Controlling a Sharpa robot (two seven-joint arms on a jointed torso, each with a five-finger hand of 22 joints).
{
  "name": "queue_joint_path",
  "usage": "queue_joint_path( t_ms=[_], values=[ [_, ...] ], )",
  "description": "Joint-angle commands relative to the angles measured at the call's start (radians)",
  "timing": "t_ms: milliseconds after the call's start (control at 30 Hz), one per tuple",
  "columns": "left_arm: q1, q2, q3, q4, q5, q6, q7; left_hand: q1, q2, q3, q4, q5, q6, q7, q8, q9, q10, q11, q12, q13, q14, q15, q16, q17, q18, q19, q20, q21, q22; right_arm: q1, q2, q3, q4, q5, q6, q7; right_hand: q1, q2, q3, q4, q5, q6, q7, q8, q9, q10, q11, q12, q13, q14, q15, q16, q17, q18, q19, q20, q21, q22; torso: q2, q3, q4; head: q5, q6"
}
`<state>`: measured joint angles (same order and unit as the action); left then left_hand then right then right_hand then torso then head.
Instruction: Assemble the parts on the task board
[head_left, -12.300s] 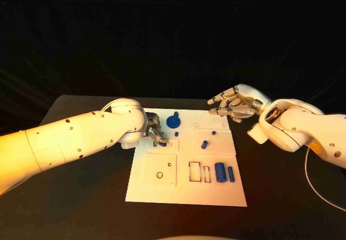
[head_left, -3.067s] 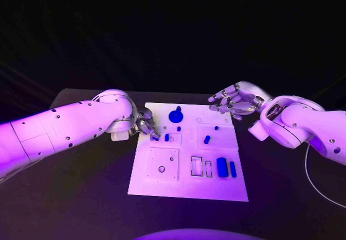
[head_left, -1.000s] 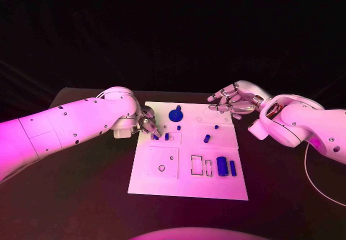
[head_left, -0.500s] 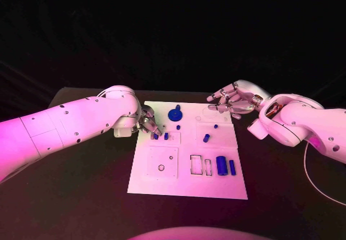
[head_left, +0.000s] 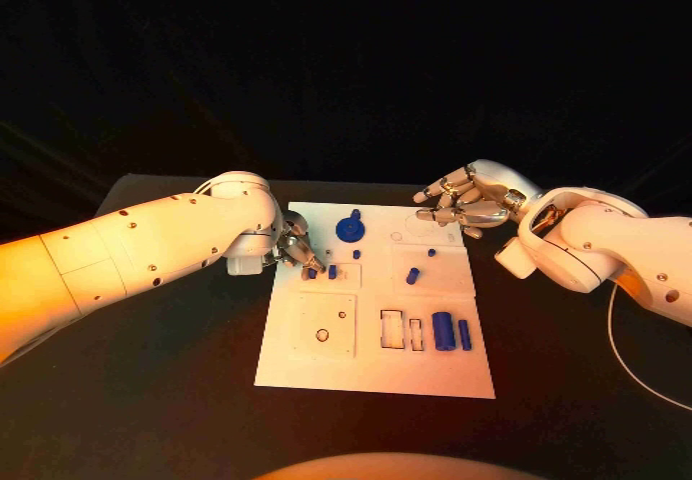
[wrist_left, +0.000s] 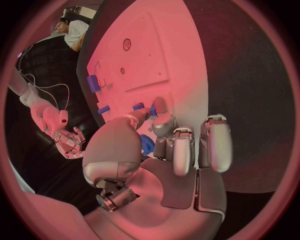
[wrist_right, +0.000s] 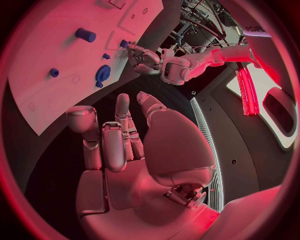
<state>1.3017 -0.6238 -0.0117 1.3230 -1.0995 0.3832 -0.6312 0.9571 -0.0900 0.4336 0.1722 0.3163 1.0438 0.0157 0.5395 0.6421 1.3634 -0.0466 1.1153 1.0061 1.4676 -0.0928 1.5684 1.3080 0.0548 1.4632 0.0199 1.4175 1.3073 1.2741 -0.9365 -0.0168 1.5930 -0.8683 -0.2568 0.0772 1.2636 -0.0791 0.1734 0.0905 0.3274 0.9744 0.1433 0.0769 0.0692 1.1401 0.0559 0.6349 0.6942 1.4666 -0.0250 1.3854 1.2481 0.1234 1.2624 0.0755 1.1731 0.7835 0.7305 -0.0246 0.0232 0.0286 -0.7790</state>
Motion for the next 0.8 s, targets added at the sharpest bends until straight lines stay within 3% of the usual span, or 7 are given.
queue_joint_path(
  t_ms=[33,200,367,467,700,800],
  values=[
    [-0.009,-0.002,-0.006,0.006,0.013,0.029,-0.009,-0.008,-0.004,-0.04,0.011,-0.006,0.004,0.001,-0.005,-0.003,0.003,-0.002,-0.005,-0.004,0.103,-0.007,0.002,0.263,-0.011,0.033,-0.007,-0.002,0.109,-0.001,0.001,0.0,0.0,-0.008,0.014,0.005,0.0,0.002,-0.002,0.006,0.004,0.005,-0.001,0.006,0.0,-0.004,-0.004,-0.003,-0.001,0.042,-0.002,-0.004,-0.001,0.017,-0.009,0.001,-0.004,-0.001,0.0,-0.0001,-0.0003,-0.001,-0.001],
    [-0.009,-0.01,-0.005,0.015,0.013,-0.001,-0.006,-0.012,-0.012,-0.115,0.039,-0.013,0.01,0.0,-0.007,-0.007,0.005,-0.003,-0.004,-0.002,0.103,-0.007,0.002,0.263,-0.012,0.035,-0.008,0.0,0.113,-0.001,0.003,0.0,-0.002,-0.008,0.013,0.007,-0.001,0.001,-0.003,0.007,0.004,0.005,-0.001,0.006,0.0,-0.004,-0.004,-0.003,-0.001,0.042,-0.002,-0.005,-0.001,0.017,-0.009,0.001,-0.005,-0.002,0.0,-0.0003,0.0,-0.001,0.0],
    [-0.009,-0.021,-0.002,0.028,0.013,-0.042,-0.001,0.005,-0.001,-0.191,0.074,-0.11,0.014,-0.002,-0.009,-0.01,0.009,-0.005,-0.002,0.003,0.103,-0.008,0.002,0.263,-0.013,0.038,-0.01,0.004,0.119,-0.001,0.004,0.0,-0.003,-0.008,0.013,0.007,-0.001,0.001,-0.003,0.007,0.004,0.005,-0.001,0.006,0.0,-0.004,-0.004,-0.003,-0.001,0.042,-0.002,-0.005,-0.001,0.017,-0.009,0.001,-0.005,-0.002,0.001,0.0003,-0.0003,-0.001,0.0],
    [-0.009,-0.031,0.006,0.04,0.014,-0.07,0.009,0.017,0.008,-0.238,0.103,-0.162,0.016,-0.002,-0.009,-0.012,0.01,-0.005,-0.003,0.002,0.103,-0.009,0.002,0.263,-0.013,0.038,-0.01,0.002,0.119,-0.001,0.005,0.0,-0.004,-0.004,0.013,0.008,-0.006,0.001,-0.007,0.012,0.002,0.005,-0.001,0.006,0.0,-0.003,-0.003,-0.002,-0.001,0.042,-0.001,-0.005,-0.002,0.017,-0.009,0.001,-0.006,-0.004,0.0,0.0009,-0.001,0.0,0.001],
    [-0.002,-0.058,0.024,0.064,0.043,-0.153,0.041,0.013,0.02,-0.289,0.119,-0.192,0.006,0.001,-0.011,-0.014,-0.005,-0.003,-0.031,-0.03,0.103,-0.008,0.002,0.263,-0.009,0.032,-0.01,-0.013,0.107,-0.001,0.004,0.0,-0.005,0.0,0.015,0.007,-0.009,0.001,-0.01,0.015,-0.001,0.004,-0.001,0.006,0.0,-0.003,-0.003,-0.001,-0.001,0.043,-0.001,-0.006,-0.002,0.018,-0.01,0.002,-0.007,-0.006,0.0,0.001,0.0,-0.002,0.004],
    [0.003,-0.076,0.032,0.081,0.067,-0.189,0.068,0.002,0.027,-0.324,0.12,-0.202,-0.015,0.008,-0.014,-0.016,-0.038,0.003,-0.08,-0.087,0.103,-0.006,0.002,0.263,-0.001,0.018,-0.008,-0.044,0.08,-0.001,0.004,0.0,-0.005,0.001,0.015,0.007,-0.009,0.001,-0.01,0.015,-0.001,0.004,-0.001,0.006,0.0,-0.003,-0.003,-0.001,-0.001,0.043,-0.001,-0.006,-0.002,0.018,-0.01,0.002,-0.007,-0.006,-0.001,0.0023,-0.0006,-0.003,0.004]
  ],
)
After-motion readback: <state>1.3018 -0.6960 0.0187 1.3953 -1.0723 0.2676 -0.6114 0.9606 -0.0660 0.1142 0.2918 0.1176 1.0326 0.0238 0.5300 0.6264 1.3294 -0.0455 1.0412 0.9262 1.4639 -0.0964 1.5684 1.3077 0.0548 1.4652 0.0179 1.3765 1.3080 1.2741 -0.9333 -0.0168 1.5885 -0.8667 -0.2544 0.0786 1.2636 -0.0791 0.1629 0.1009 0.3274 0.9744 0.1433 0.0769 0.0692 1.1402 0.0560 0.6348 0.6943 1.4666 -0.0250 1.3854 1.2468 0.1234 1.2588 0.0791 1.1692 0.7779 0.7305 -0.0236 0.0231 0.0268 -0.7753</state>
